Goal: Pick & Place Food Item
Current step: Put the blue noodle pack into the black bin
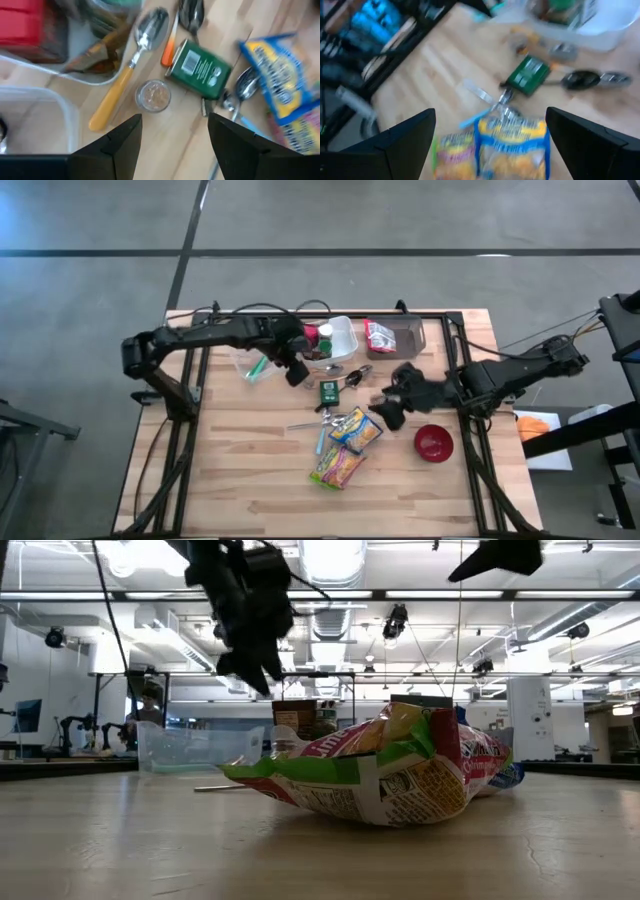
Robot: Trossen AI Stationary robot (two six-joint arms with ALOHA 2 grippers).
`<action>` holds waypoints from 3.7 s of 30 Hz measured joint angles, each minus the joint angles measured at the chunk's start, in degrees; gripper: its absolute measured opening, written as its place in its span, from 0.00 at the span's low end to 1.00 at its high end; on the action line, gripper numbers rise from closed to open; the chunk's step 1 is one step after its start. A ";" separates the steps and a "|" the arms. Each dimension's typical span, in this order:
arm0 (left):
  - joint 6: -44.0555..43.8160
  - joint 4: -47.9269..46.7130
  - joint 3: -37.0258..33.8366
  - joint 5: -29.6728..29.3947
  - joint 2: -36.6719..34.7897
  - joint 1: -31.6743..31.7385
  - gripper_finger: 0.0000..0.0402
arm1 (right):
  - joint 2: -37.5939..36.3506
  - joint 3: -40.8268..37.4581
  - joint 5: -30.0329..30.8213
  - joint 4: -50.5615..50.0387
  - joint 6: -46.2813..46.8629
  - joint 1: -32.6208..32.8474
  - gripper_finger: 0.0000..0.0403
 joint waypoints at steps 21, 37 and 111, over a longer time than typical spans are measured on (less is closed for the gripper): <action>-15.00 3.07 -18.41 -5.18 -25.93 -6.75 0.57 | 31.10 20.63 -20.88 -5.34 -12.46 -22.46 0.93; -10.98 3.16 -22.49 -3.74 -28.99 -6.75 0.57 | 43.13 34.02 -26.08 -25.77 5.06 -16.69 0.93; -7.05 4.24 -22.51 -3.72 -28.99 -6.73 0.57 | 48.13 18.65 -5.42 -16.65 -5.29 8.44 0.04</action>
